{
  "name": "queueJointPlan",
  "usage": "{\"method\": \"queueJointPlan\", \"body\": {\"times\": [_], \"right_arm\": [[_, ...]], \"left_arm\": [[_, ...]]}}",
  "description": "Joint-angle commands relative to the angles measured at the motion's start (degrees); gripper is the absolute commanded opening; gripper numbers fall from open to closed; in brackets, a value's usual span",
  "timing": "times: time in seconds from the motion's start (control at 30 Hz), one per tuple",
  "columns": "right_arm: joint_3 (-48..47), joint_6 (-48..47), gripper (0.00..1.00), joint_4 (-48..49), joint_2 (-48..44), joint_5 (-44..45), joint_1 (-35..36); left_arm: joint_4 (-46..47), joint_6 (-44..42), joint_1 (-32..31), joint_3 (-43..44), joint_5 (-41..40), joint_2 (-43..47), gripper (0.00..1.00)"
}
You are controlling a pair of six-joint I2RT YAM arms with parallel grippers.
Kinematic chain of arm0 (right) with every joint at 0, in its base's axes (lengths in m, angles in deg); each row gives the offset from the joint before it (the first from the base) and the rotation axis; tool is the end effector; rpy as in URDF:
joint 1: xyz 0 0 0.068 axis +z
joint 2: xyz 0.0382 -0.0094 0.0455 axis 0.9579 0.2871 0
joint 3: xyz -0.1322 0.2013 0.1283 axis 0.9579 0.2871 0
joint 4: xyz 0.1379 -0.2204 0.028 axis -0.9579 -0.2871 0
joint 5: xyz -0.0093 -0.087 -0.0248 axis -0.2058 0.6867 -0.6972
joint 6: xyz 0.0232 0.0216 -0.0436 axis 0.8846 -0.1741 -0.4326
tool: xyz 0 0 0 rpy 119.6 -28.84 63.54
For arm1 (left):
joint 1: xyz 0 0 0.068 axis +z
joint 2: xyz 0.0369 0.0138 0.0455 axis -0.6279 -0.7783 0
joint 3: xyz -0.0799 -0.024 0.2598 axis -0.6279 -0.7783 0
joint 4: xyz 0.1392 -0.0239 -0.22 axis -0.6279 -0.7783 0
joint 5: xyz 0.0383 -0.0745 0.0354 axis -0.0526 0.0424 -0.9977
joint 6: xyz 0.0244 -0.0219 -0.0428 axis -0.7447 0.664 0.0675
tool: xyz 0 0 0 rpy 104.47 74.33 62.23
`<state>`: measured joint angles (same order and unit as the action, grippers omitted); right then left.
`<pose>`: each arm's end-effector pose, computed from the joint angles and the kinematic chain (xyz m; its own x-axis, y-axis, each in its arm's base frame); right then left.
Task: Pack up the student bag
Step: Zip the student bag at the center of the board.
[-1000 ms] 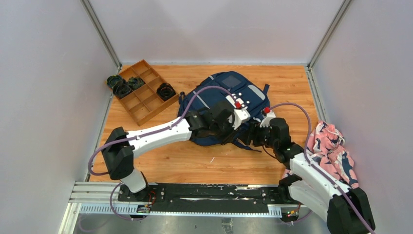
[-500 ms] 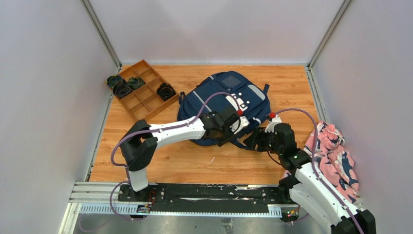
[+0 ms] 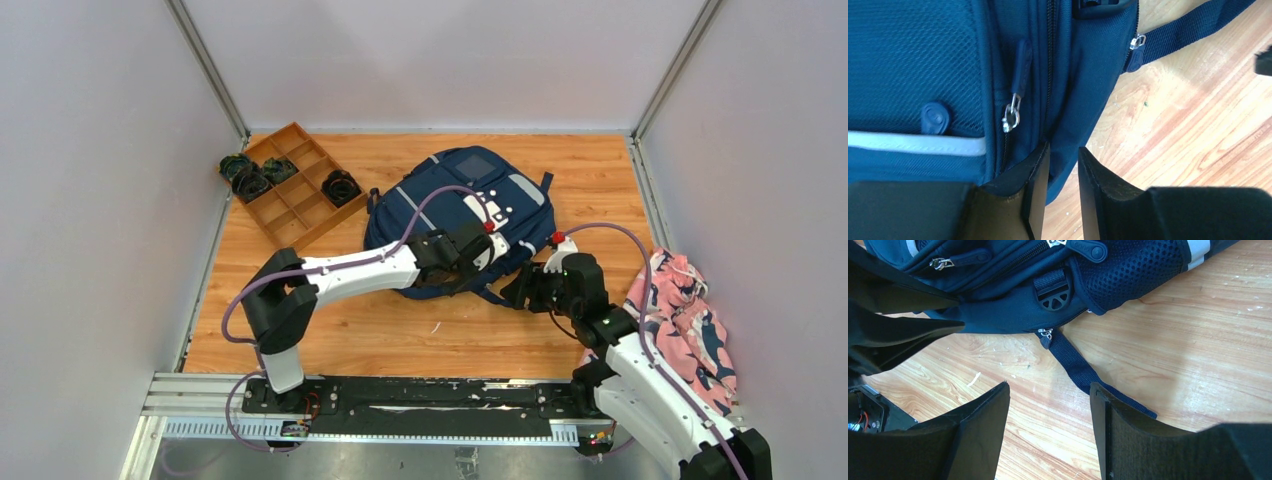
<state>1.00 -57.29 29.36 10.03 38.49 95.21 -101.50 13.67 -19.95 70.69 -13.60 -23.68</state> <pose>0.1478 0.0689 0.2096 -0.6310 0.1993 -0.7497 -0.3241 0.8103 0.4882 0.2040 -0.3247 0.2178 -0.4166 0.7460 -0.5195 0.8028 0.5701 0.1749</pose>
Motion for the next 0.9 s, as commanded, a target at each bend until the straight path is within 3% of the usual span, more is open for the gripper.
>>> {"method": "queueJointPlan", "body": {"times": [0.0, 0.1, 0.2, 0.27, 0.87], "right_arm": [[0.92, -0.66, 0.64, -0.01, -0.16, 0.15, 0.52], [0.87, -0.88, 0.63, 0.44, 0.2, -0.33, 0.51], [0.73, -0.85, 0.63, 1.04, 1.12, -0.79, 0.52], [0.38, -0.78, 0.63, 1.13, 1.9, -0.73, 0.57], [-0.23, -1.25, 0.62, -0.3, 2.56, -0.49, 0.52]], "left_arm": [[2.91, -1.5, -1.68, -0.69, -3.55, 6.03, 0.33], [2.99, -2.47, -3.4, -0.71, -4.24, 7.9, 0.35], [5.59, -3.2, -3.73, -3.06, -4.32, 8.64, 0.51], [6.23, -4.21, -3.77, -4.01, -2.84, 8.31, 0.53], [5.57, -3.74, -3.9, -0.97, -8.18, -2.05, 0.55]]}}
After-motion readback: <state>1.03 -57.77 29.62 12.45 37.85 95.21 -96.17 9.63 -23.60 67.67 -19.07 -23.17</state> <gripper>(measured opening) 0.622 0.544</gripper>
